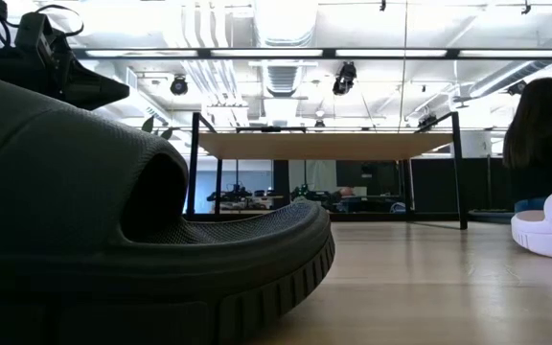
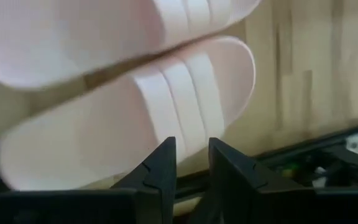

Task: Pick and place slides into the shelf
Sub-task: Put the right pink slipper on the shelf

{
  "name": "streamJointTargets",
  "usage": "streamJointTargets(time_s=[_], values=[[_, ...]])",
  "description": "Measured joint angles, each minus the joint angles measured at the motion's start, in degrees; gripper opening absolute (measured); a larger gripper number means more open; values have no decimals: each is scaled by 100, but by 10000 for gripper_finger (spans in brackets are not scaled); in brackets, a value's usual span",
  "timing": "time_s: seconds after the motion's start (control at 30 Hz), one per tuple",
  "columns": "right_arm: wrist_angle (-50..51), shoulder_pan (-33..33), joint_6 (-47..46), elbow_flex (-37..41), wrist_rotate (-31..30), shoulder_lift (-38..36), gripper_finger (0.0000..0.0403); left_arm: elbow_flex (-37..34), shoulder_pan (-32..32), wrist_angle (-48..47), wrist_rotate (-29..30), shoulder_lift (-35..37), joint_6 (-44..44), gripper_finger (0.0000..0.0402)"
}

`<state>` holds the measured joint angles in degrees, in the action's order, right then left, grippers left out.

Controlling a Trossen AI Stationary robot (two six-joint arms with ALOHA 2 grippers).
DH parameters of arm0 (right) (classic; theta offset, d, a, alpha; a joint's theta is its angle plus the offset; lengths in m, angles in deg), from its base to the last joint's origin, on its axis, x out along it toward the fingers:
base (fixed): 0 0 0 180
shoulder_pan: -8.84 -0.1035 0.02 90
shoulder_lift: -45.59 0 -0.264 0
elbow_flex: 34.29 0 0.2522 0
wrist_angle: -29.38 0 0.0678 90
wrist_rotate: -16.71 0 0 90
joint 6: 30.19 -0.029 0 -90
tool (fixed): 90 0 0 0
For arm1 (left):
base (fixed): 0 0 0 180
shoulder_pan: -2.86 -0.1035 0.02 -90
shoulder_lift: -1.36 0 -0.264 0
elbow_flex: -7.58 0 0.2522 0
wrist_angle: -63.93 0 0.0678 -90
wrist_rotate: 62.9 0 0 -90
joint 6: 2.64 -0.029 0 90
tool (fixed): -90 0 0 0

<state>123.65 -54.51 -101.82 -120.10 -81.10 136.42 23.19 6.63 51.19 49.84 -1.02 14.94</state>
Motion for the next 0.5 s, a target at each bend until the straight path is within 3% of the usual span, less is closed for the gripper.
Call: streamJointTargets(time_s=[0.2,0.5], values=[[72,-484,-206,-372,-81,1068,113,0,-2,0,1,-2,-1,8],[547,-539,-688,-650,-139,2049,219,-1,0,0,1,0,-1,8]])
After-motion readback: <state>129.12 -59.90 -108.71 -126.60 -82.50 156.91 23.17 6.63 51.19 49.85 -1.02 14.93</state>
